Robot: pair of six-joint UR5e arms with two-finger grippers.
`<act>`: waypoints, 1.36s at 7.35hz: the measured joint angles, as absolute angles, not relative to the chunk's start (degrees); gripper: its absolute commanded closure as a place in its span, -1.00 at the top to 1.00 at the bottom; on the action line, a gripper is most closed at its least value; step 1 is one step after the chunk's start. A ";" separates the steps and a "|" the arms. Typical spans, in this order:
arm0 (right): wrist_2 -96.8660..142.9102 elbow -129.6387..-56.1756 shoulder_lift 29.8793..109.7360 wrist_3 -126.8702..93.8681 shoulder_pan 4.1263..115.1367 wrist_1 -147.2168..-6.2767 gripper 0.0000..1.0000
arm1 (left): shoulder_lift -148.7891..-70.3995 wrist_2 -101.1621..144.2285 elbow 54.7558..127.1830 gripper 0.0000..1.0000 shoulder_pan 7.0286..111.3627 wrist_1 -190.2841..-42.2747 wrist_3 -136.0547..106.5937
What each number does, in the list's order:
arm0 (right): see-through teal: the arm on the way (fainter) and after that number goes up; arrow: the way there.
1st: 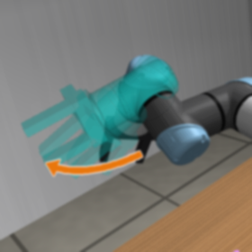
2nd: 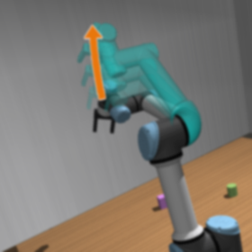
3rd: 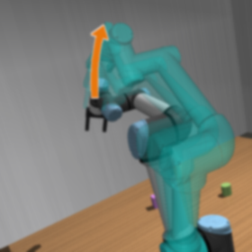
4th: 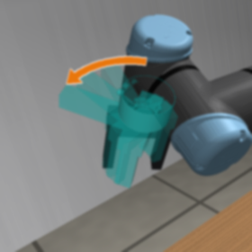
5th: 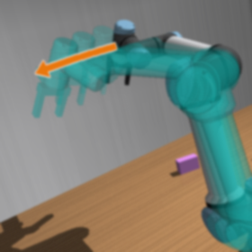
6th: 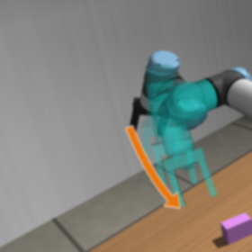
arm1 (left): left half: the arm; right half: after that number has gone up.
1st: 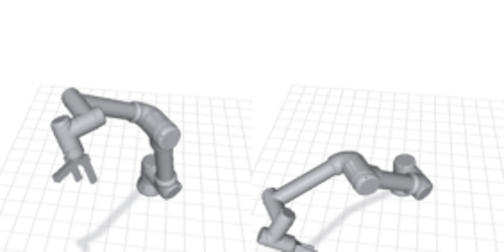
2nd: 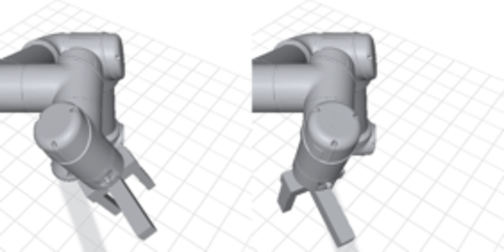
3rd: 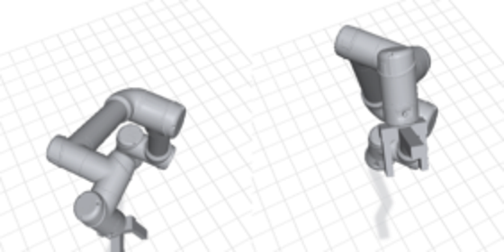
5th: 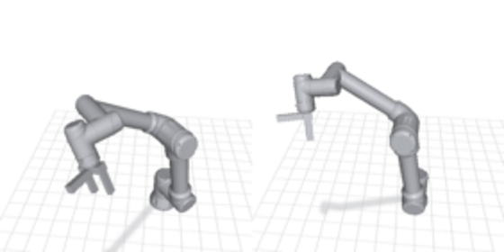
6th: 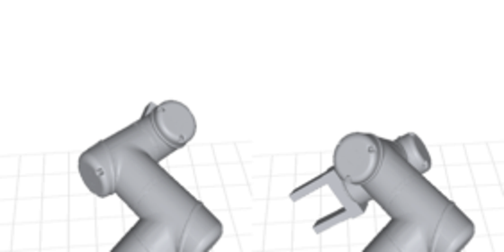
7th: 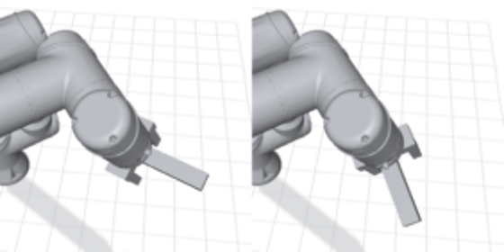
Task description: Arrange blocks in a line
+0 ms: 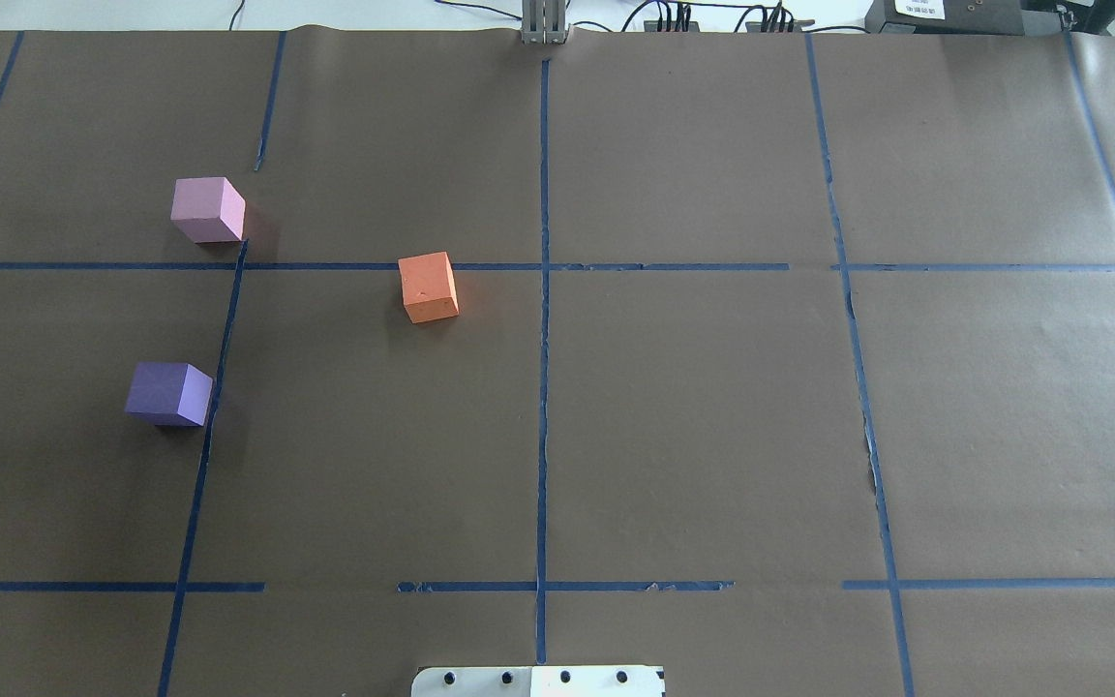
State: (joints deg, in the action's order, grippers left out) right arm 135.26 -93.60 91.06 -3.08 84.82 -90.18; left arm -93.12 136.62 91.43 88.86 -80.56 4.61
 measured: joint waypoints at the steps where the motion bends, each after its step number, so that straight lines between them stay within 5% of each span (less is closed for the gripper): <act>1: 135.26 -93.60 91.05 -3.08 84.81 -90.18 1.00 | -92.94 136.71 91.51 1.00 88.89 -80.70 4.82; 5: 135.27 -93.60 91.05 -3.07 84.82 -90.19 1.00 | -94.34 137.83 92.97 1.00 88.81 -81.08 4.54; 10: 135.26 -93.60 91.06 -3.08 84.81 -90.18 1.00 | -107.36 137.18 105.44 1.00 78.14 -78.87 -15.67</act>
